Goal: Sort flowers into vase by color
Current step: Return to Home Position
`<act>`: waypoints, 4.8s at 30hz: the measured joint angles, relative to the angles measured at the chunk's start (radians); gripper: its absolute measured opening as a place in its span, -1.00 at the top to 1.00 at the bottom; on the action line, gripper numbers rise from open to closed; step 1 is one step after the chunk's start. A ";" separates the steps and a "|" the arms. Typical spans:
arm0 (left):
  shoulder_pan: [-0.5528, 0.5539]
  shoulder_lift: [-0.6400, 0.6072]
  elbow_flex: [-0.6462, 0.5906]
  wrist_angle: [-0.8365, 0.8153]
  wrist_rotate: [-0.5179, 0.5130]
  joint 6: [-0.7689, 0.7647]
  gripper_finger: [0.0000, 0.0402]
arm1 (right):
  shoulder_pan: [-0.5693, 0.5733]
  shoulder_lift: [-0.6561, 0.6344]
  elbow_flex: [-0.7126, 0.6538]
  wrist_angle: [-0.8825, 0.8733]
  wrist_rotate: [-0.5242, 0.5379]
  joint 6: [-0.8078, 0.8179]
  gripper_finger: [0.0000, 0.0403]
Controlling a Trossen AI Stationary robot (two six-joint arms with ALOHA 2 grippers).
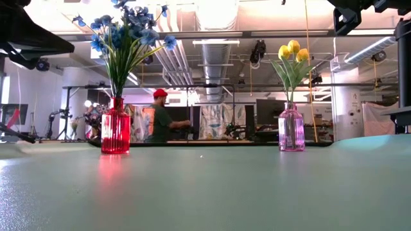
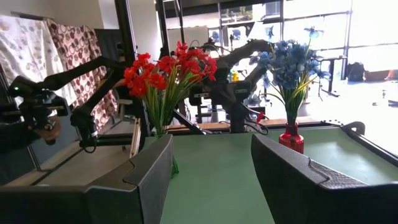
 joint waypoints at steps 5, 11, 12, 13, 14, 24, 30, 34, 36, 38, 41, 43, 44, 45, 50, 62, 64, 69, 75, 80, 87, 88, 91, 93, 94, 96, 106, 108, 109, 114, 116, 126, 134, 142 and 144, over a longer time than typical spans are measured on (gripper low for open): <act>0.032 -0.005 0.000 0.002 0.034 0.033 1.00 | 0.000 0.000 0.000 0.002 0.000 -0.001 -0.04; 0.082 -0.030 -0.001 -0.046 0.057 0.062 1.00 | 0.000 0.000 0.000 0.002 0.000 -0.001 -0.04; 0.088 -0.036 -0.002 -0.052 0.065 0.068 1.00 | 0.000 0.000 0.000 0.002 0.000 -0.001 -0.04; 0.095 -0.041 -0.002 -0.053 0.071 0.078 1.00 | 0.000 0.000 0.000 0.003 0.000 -0.001 -0.04; 0.100 -0.045 -0.002 -0.057 0.071 0.089 1.00 | 0.000 0.000 0.000 0.002 0.000 0.000 -0.04; 0.103 -0.112 -0.005 -0.171 -0.010 0.090 1.00 | 0.000 0.000 0.000 0.002 0.000 0.001 -0.04; 0.116 -0.123 -0.037 -0.181 -0.057 0.052 1.00 | 0.000 0.000 0.000 0.002 0.000 0.001 -0.04; 0.139 -0.111 -0.065 -0.141 -0.061 0.032 1.00 | 0.000 0.000 0.000 0.002 -0.001 0.001 -0.04; 0.147 -0.106 -0.078 -0.139 -0.069 0.020 1.00 | 0.000 0.000 0.000 0.002 0.000 0.001 -0.04; 0.151 -0.103 -0.088 -0.137 -0.088 0.011 1.00 | 0.000 0.000 0.000 0.002 -0.001 0.001 -0.04; 0.150 -0.112 -0.105 -0.136 -0.111 -0.010 1.00 | 0.000 0.000 0.000 0.003 0.000 0.003 -0.04; 0.150 -0.123 -0.124 -0.136 -0.153 -0.057 1.00 | 0.000 0.000 0.000 0.003 0.000 0.006 -0.04; 0.150 -0.128 -0.134 -0.136 -0.175 -0.083 1.00 | 0.000 0.000 0.000 0.003 0.000 0.006 -0.04; 0.150 -0.131 -0.144 -0.137 -0.196 -0.102 1.00 | 0.000 0.000 0.000 0.004 0.000 0.007 -0.04; 0.154 -0.143 -0.163 -0.134 -0.207 -0.083 1.00 | 0.000 0.000 0.000 0.011 0.000 0.014 -0.04; 0.180 -0.103 -0.163 -0.137 -0.229 0.017 1.00 | 0.000 0.000 0.000 0.026 0.000 0.019 -0.04; 0.187 -0.093 -0.163 -0.135 -0.229 0.014 1.00 | 0.000 0.000 0.000 0.026 0.000 0.022 -0.04; 0.186 -0.075 -0.164 -0.130 -0.219 0.003 1.00 | 0.000 0.000 0.000 0.024 0.000 0.030 -0.04; 0.188 -0.071 -0.164 -0.131 -0.226 0.018 1.00 | -0.001 -0.008 -0.032 0.019 0.001 -0.045 -0.04; 0.189 -0.071 -0.164 -0.131 -0.227 0.017 1.00 | -0.002 -0.051 -0.071 0.031 0.124 -0.101 -0.04; 0.189 -0.070 -0.164 -0.131 -0.225 0.021 1.00 | -0.025 -0.103 -0.184 0.168 0.185 -0.087 -0.04; 0.189 -0.070 -0.165 -0.130 -0.221 0.021 1.00 | -0.033 -0.108 -0.198 0.188 0.185 -0.080 -0.04; 0.189 -0.069 -0.165 -0.131 -0.221 0.022 1.00 | -0.064 -0.115 -0.236 0.237 0.185 -0.042 -0.04; 0.189 -0.069 -0.163 -0.134 -0.220 0.022 1.00 | -0.088 -0.109 -0.264 0.282 0.185 -0.014 -0.04; 0.189 -0.069 -0.162 -0.137 -0.219 0.022 1.00 | -0.098 -0.103 -0.277 0.301 0.186 -0.008 -0.04; 0.189 -0.069 -0.161 -0.139 -0.219 0.022 1.00 | -0.117 -0.093 -0.289 0.311 0.188 -0.002 -0.04; 0.189 -0.069 -0.159 -0.134 -0.218 0.022 1.00 | -0.158 -0.039 -0.290 0.310 0.238 -0.033 -0.04; 0.189 -0.069 -0.159 -0.132 -0.218 0.022 1.00 | -0.158 -0.037 -0.290 0.310 0.238 -0.036 -0.04; 0.189 -0.069 -0.158 -0.131 -0.218 0.022 1.00 | -0.158 -0.035 -0.290 0.310 0.238 -0.036 -0.04; 0.189 -0.069 -0.158 -0.131 -0.217 0.022 1.00 | -0.158 -0.033 -0.290 0.309 0.238 -0.002 -0.04; 0.189 -0.069 -0.158 -0.131 -0.217 0.022 1.00 | -0.158 -0.033 -0.290 0.308 0.238 -0.007 -0.04; 0.189 -0.069 -0.158 -0.131 -0.217 0.022 1.00 | -0.158 -0.033 -0.291 0.308 0.238 -0.072 -0.04; 0.189 -0.069 -0.157 -0.130 -0.217 0.022 1.00 | -0.158 -0.033 -0.291 0.308 0.238 -0.080 -0.04; 0.189 -0.069 -0.157 -0.129 -0.217 0.022 1.00 | -0.158 -0.113 -0.291 0.244 0.216 -0.245 -0.04; 0.189 -0.068 -0.157 -0.129 -0.217 0.022 1.00 | -0.160 -0.159 -0.291 0.168 0.172 -0.266 -0.04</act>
